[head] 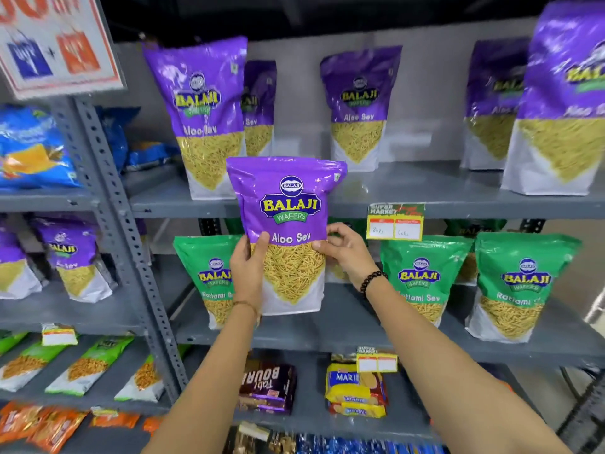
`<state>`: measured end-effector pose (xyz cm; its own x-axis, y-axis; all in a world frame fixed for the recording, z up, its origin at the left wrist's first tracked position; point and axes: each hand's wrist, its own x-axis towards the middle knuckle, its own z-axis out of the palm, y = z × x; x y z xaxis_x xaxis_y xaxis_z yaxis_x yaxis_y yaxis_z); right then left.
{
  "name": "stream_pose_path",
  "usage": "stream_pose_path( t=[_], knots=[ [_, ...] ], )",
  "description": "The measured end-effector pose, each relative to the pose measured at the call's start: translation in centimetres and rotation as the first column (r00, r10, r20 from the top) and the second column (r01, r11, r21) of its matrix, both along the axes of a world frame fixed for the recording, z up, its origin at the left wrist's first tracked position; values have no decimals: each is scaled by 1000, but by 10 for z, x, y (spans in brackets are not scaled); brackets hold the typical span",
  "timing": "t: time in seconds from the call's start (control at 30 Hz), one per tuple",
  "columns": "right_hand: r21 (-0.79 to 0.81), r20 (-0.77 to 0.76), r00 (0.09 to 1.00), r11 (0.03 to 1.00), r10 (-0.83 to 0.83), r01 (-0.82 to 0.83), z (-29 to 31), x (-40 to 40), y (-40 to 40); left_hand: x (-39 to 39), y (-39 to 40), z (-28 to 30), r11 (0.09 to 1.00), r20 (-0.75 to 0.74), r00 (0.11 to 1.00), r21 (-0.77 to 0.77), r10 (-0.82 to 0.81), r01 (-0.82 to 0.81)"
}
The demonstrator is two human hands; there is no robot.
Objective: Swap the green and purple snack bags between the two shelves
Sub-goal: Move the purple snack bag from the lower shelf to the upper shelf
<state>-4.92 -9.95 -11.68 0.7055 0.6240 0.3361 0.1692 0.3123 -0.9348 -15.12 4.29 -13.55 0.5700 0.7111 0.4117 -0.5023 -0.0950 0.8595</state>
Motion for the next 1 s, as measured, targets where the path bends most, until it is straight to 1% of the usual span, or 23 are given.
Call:
stream_pose_path(
  t=[0.1,0.27,0.4,0.47,0.53,0.67,0.77,0.87,0.93,1.0],
  knots=[
    [82,39,998,995,-54,51,38,3,-5,12,-1,42,999,57,998,40,-27,25],
    [155,85,972,967,-217,203,101,26,-16,58,-5,109,997,117,991,48,-66,61],
    [194,64,941,929,-332,315,126,48,-23,95,-12,143,990,103,986,62,-134,128],
    [233,46,929,908,-368,348,136,60,-27,109,-16,158,987,92,985,81,-147,140],
    [252,50,916,893,-398,374,146,71,-32,121,-22,171,984,112,981,106,-157,146],
    [265,65,886,864,-459,428,154,92,-36,146,-32,177,979,143,971,98,-190,177],
    [216,94,862,855,-499,471,147,104,-38,161,-36,166,969,91,966,86,-241,233],
    [207,95,852,847,-515,489,138,114,-38,172,-33,155,955,62,958,114,-281,273],
    [188,90,859,855,-505,483,133,117,-39,175,-31,151,953,55,957,121,-284,276],
    [99,59,884,884,-463,456,124,121,-44,173,-29,144,948,-4,954,111,-301,300]
  ],
)
